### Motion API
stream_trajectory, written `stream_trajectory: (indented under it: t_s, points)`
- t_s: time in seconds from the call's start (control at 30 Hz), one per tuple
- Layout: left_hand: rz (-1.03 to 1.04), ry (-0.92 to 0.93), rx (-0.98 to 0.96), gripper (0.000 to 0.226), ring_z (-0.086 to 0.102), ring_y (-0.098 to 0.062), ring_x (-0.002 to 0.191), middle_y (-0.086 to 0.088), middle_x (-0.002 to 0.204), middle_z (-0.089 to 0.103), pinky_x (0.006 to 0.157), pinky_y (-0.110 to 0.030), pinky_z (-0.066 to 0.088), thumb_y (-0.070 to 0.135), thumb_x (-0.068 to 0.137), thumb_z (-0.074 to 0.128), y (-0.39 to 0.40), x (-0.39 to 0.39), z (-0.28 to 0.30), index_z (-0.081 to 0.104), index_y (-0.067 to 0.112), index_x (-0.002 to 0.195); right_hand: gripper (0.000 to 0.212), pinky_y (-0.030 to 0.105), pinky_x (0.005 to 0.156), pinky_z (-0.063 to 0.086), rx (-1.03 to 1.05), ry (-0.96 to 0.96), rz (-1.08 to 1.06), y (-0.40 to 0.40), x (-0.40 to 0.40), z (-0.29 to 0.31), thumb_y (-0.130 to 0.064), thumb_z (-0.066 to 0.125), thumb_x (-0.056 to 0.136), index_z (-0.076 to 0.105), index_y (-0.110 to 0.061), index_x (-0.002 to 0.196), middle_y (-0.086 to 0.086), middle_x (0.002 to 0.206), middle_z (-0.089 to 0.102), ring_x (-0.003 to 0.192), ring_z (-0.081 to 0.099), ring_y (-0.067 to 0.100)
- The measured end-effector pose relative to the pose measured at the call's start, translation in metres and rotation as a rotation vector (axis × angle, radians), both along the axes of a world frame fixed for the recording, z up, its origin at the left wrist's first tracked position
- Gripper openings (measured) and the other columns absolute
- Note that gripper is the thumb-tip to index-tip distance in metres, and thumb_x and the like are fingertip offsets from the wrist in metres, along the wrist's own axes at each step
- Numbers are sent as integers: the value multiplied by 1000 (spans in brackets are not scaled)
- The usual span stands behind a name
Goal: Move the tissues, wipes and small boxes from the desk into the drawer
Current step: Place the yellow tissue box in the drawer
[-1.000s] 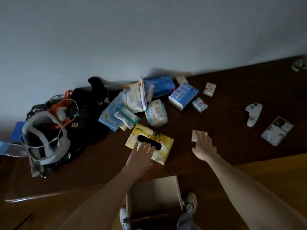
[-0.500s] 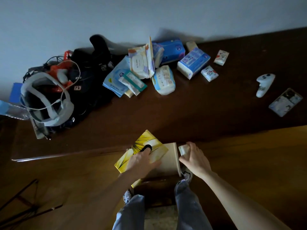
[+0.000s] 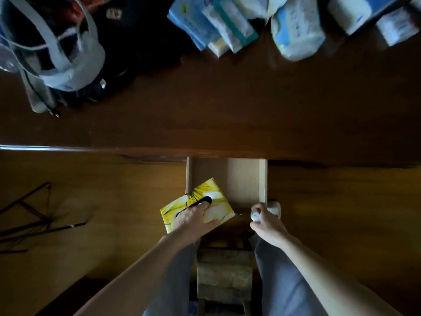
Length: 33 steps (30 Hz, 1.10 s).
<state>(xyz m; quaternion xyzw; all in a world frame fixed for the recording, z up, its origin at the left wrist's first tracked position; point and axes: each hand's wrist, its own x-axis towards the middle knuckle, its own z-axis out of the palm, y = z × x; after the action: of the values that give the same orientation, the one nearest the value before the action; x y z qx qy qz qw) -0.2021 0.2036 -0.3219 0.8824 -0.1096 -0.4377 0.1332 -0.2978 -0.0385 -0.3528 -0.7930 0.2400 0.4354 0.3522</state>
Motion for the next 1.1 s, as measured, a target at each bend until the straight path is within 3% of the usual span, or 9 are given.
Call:
stream_trajectory:
  t_s: [0.1, 0.2, 0.33, 0.47, 0.53, 0.7, 0.77, 0.87, 1.1]
  points:
    - [-41, 3, 1, 80, 63, -20, 113, 5, 127, 65, 76, -29, 44, 77, 77, 56, 1, -1, -65, 47, 33, 143, 47, 33, 60, 53, 16, -98, 69, 3, 15, -52, -24, 56, 90, 41, -32, 133, -2, 117, 63, 71, 64, 15]
    - [-97, 72, -43, 80, 55, -20, 129, 5, 145, 56, 97, -34, 48, 74, 81, 55, -5, 8, -134, 43, 33, 148, 51, 15, 39, 36, 45, -243, 129, 1, 30, -101, -25, 58, 91, 42, -44, 135, -9, 106, 59, 51, 53, 5]
    - [-210, 49, -97, 72, 56, -21, 128, 5, 147, 54, 100, -35, 48, 66, 86, 60, -20, 13, -206, 43, 34, 148, 39, 19, 41, 38, 37, -334, 203, -5, 37, -158, -30, 61, 93, 47, -40, 128, -9, 97, 58, 57, 57, 5]
    - [-323, -44, -137, 67, 61, -21, 122, 2, 142, 59, 92, -33, 52, 59, 88, 64, -26, 18, -262, 48, 30, 146, 39, 17, 42, 38, 105, -409, 149, -9, 32, -210, -63, 53, 88, 53, -38, 119, -11, 86, 60, 63, 61, 0]
    - [-388, -96, -171, 67, 62, -20, 120, 2, 141, 60, 86, -30, 53, 58, 88, 64, -25, 20, -288, 48, 29, 145, 33, 15, 42, 39, 118, -411, 159, -13, 29, -239, -49, 58, 96, 54, -33, 125, -12, 84, 60, 62, 61, -1]
    - [-477, -224, -155, 71, 64, -18, 114, 5, 135, 64, 78, -24, 45, 69, 84, 59, -11, 21, -337, 52, 30, 143, 41, 21, 52, 38, 68, -472, 229, -20, 42, -286, -29, 61, 99, 50, -40, 137, -10, 90, 59, 62, 51, 5]
    - [-547, -247, -148, 73, 63, -17, 117, 8, 137, 63, 88, -31, 52, 73, 83, 57, -14, 22, -354, 51, 32, 143, 50, 29, 69, 51, 28, -452, 326, -20, 36, -299, -24, 62, 99, 45, -41, 143, -4, 114, 65, 89, 63, 12]
    - [-486, -190, -116, 75, 63, -20, 114, 8, 132, 65, 82, -32, 49, 77, 78, 58, -30, 22, -370, 52, 37, 140, 68, 50, 102, 46, -20, -430, 414, -12, 21, -312, -9, 59, 98, 34, -39, 153, 8, 153, 46, 140, 45, 31]
    - [-280, -222, -173, 64, 63, -19, 114, 4, 127, 67, 80, -24, 43, 65, 77, 72, -15, -20, -348, 59, 38, 134, 52, 53, 98, 50, 63, -528, 261, -3, 13, -306, -29, 70, 94, 48, -26, 142, 10, 135, 62, 117, 61, 34]
